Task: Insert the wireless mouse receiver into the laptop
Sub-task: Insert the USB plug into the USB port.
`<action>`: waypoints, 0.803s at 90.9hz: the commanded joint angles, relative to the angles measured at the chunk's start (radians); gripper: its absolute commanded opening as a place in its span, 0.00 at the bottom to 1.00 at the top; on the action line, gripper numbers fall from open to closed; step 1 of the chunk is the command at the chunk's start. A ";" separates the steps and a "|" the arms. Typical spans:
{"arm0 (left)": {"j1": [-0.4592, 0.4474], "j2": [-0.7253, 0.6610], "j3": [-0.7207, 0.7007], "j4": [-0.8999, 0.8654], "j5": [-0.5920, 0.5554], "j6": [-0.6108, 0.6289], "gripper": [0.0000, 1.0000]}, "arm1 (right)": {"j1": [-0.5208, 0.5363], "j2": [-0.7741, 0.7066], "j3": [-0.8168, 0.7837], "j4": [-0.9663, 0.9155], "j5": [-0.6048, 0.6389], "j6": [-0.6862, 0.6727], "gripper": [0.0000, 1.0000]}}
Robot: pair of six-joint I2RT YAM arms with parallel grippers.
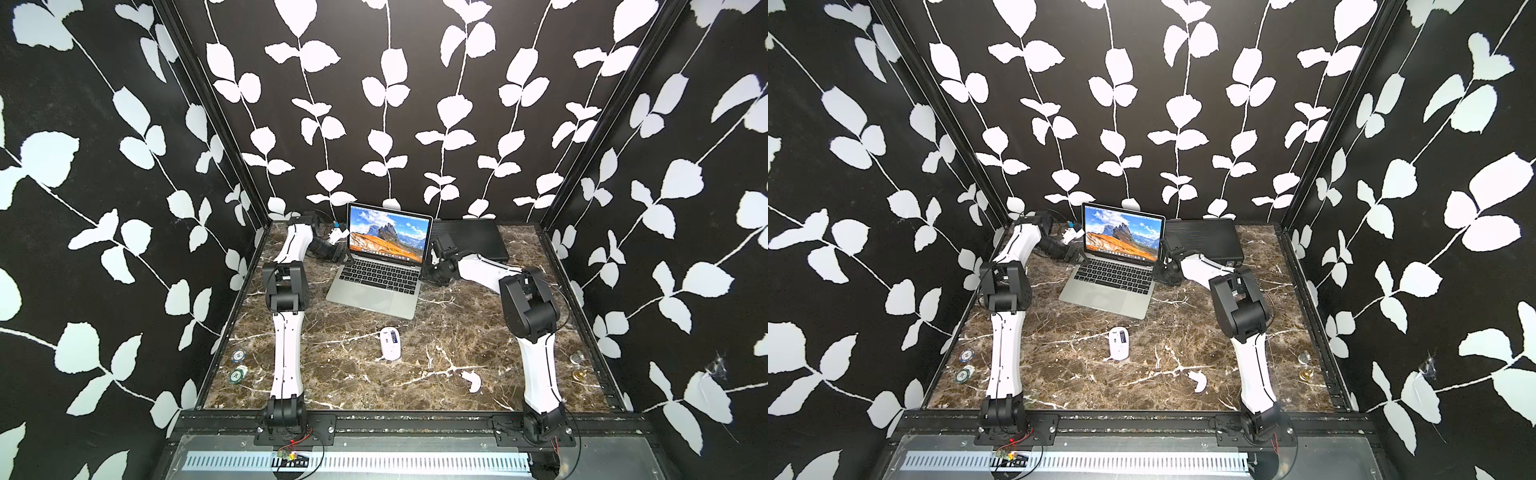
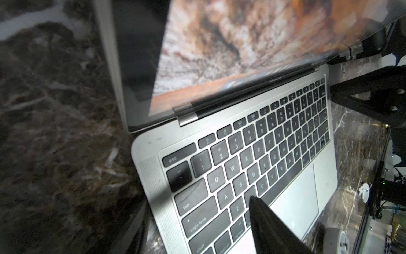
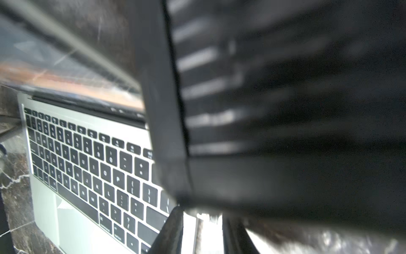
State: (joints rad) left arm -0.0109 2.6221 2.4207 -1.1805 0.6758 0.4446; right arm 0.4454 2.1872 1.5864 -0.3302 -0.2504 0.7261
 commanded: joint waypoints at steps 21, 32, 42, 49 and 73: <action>-0.024 0.000 -0.018 -0.058 0.025 0.000 0.73 | 0.004 0.009 0.002 0.075 -0.093 -0.029 0.33; -0.024 -0.001 -0.018 -0.060 0.025 0.002 0.73 | 0.013 -0.011 -0.002 0.089 -0.130 -0.011 0.33; -0.024 -0.002 -0.020 -0.061 0.027 0.001 0.73 | 0.017 -0.038 -0.019 0.112 -0.143 0.003 0.33; -0.024 -0.002 -0.020 -0.061 0.029 0.002 0.72 | 0.020 -0.040 -0.020 0.126 -0.158 0.016 0.33; -0.024 -0.008 -0.025 -0.061 0.034 0.002 0.72 | 0.029 -0.006 0.014 0.136 -0.165 0.017 0.33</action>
State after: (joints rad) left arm -0.0109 2.6221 2.4207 -1.1801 0.6758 0.4423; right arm 0.4446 2.1864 1.5696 -0.2707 -0.3344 0.7380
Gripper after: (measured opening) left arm 0.721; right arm 0.335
